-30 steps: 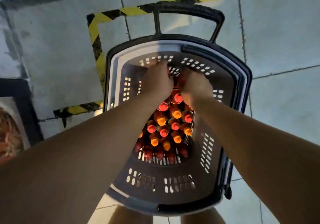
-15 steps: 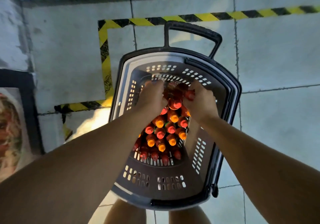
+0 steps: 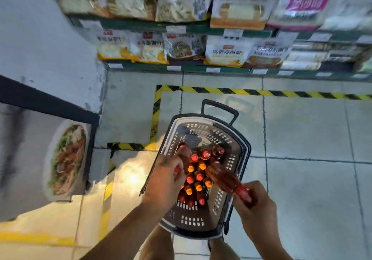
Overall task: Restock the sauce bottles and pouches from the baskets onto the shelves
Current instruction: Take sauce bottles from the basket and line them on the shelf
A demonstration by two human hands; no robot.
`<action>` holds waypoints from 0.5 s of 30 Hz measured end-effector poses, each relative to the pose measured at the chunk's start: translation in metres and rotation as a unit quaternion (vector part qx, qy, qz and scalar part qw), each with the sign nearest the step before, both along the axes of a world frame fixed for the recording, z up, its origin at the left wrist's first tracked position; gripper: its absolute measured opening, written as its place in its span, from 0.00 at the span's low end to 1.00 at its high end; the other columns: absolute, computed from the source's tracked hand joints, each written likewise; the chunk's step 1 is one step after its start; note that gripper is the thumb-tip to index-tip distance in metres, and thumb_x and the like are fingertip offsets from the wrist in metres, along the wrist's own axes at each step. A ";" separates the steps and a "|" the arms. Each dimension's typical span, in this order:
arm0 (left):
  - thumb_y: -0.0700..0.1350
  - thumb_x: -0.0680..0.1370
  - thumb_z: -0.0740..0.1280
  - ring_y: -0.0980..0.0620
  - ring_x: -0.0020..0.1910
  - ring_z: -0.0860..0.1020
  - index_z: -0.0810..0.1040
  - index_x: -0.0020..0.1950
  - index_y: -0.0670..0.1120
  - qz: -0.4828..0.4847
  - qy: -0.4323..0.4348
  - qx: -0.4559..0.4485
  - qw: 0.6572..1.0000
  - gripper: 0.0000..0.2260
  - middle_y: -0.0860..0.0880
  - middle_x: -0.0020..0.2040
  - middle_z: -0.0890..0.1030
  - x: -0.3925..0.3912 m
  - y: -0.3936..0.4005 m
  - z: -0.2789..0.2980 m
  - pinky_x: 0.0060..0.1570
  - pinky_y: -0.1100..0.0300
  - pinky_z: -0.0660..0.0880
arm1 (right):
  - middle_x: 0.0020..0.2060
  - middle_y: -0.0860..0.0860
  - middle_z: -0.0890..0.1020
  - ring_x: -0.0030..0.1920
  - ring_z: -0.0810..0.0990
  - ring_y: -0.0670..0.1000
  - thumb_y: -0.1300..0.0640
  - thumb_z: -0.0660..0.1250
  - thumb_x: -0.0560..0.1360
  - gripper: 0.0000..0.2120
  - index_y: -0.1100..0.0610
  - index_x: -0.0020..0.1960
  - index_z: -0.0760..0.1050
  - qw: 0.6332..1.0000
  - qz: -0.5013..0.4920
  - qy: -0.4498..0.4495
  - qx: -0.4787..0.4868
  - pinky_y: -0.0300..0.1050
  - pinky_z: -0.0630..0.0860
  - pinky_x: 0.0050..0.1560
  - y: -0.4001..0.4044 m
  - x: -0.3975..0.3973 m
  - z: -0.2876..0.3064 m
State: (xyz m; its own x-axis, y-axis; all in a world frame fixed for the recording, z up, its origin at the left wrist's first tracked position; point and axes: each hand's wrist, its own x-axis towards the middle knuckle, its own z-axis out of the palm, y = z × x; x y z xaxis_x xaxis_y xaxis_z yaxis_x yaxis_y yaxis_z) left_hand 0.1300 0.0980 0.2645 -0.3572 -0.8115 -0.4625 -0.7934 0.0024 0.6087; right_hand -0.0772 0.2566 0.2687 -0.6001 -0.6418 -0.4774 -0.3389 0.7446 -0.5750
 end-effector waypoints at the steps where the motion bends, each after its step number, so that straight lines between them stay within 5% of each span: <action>1: 0.42 0.76 0.72 0.61 0.43 0.74 0.75 0.46 0.56 0.022 -0.001 0.001 1.000 0.09 0.56 0.50 0.69 0.006 0.012 0.019 0.42 0.75 0.68 | 0.31 0.43 0.81 0.31 0.79 0.45 0.56 0.78 0.69 0.14 0.47 0.48 0.75 1.000 0.014 -0.008 0.008 0.34 0.70 0.28 0.008 -0.001 0.020; 9: 0.34 0.70 0.74 0.61 0.45 0.75 0.77 0.46 0.57 0.157 -0.002 -0.024 0.987 0.18 0.58 0.49 0.71 0.065 0.127 0.177 0.41 0.72 0.69 | 0.33 0.41 0.81 0.35 0.81 0.47 0.54 0.79 0.66 0.15 0.43 0.42 0.74 0.985 0.163 -0.030 0.039 0.34 0.75 0.40 0.052 -0.007 0.175; 13: 0.34 0.67 0.76 0.60 0.43 0.77 0.79 0.45 0.57 0.216 -0.006 -0.047 0.975 0.20 0.55 0.47 0.74 0.108 0.185 0.239 0.43 0.75 0.70 | 0.32 0.49 0.81 0.39 0.81 0.54 0.53 0.78 0.69 0.11 0.45 0.41 0.76 0.978 0.204 -0.029 0.015 0.46 0.77 0.47 0.059 0.017 0.236; 15: 0.35 0.66 0.77 0.62 0.42 0.76 0.79 0.45 0.58 0.246 -0.012 -0.051 0.968 0.19 0.55 0.47 0.75 0.131 0.214 0.260 0.42 0.75 0.70 | 0.30 0.51 0.79 0.38 0.79 0.56 0.61 0.74 0.75 0.19 0.42 0.34 0.74 0.979 0.201 -0.012 -0.007 0.46 0.72 0.44 0.064 0.037 0.256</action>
